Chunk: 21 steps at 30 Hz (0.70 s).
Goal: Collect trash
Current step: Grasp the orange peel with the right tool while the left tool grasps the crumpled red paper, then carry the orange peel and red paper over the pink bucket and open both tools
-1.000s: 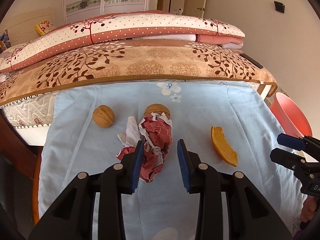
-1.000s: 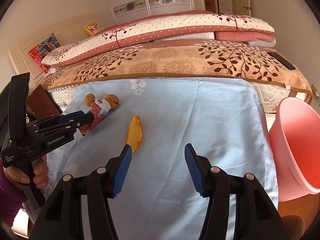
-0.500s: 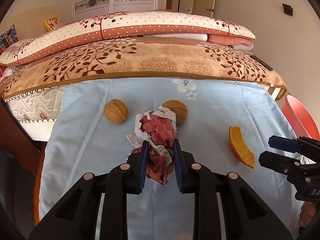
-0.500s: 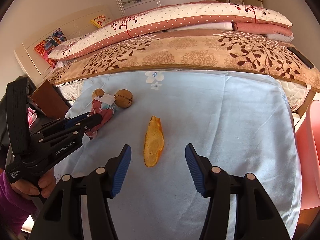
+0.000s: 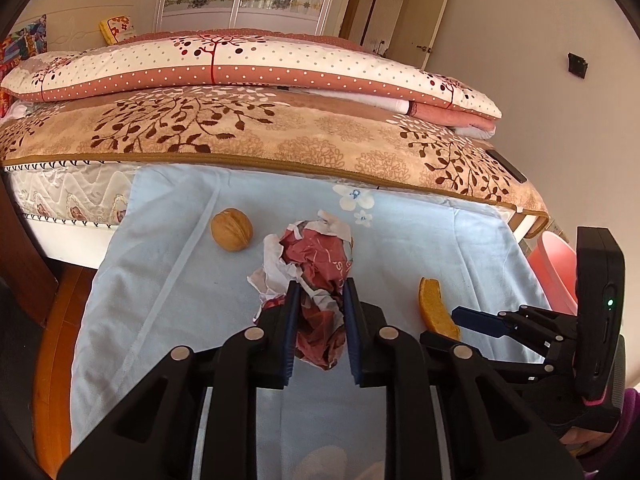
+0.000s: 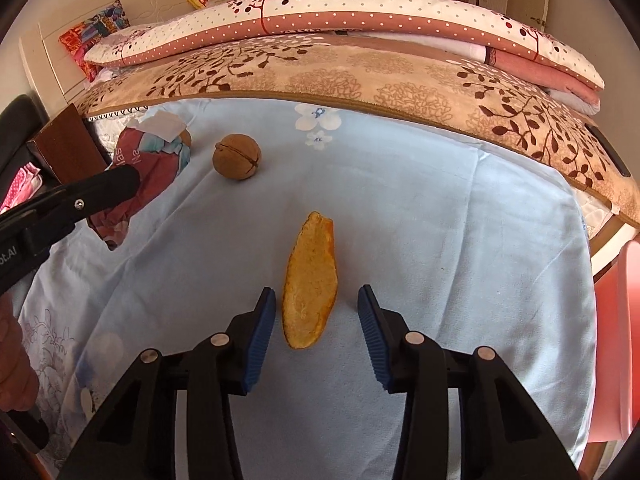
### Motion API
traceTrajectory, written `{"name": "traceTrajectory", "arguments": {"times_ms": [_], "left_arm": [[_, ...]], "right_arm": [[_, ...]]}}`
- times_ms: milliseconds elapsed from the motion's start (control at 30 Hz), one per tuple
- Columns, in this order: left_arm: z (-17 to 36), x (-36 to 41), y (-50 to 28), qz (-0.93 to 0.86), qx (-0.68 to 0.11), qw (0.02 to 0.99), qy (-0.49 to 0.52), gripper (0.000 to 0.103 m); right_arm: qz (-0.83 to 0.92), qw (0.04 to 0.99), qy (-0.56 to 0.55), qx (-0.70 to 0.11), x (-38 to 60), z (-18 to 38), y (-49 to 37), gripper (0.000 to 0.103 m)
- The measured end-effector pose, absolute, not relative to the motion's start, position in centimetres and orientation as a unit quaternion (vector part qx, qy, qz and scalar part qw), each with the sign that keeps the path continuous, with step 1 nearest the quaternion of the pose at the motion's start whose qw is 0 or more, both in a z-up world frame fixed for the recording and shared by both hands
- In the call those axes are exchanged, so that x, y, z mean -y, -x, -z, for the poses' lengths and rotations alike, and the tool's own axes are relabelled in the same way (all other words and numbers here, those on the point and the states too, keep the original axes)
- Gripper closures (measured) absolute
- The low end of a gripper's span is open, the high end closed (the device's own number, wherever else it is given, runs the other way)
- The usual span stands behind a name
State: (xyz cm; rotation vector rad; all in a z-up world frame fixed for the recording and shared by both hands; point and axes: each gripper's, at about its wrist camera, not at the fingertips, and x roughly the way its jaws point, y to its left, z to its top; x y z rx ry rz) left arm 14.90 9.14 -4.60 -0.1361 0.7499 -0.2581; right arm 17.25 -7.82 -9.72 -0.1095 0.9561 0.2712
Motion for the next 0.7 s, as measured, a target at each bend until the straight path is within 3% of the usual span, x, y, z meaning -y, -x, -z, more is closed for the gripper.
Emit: {"name": "traceTrajectory", "arguments": {"times_ms": [67, 167, 700], "left_arm": [[4.5, -9.1, -14.7, 0.126, -0.364, 0.920, 0.068, 0.082], [4.3, -8.9, -14.5, 0.128, -0.363, 0.920, 0.071, 0.082], [3.2, -6.6, -12.8, 0.146, -0.360, 0.918, 0.073, 0.082]], "right_arm": [[-0.134, 0.877, 0.056, -0.459, 7.7, 9.7, -17.2, 0.078], [-0.135, 0.877, 0.058, -0.457, 7.9, 9.6, -17.0, 0.083], [-0.143, 0.891, 0.011, -0.430, 12.0, 5.9, -14.3, 0.084]]}}
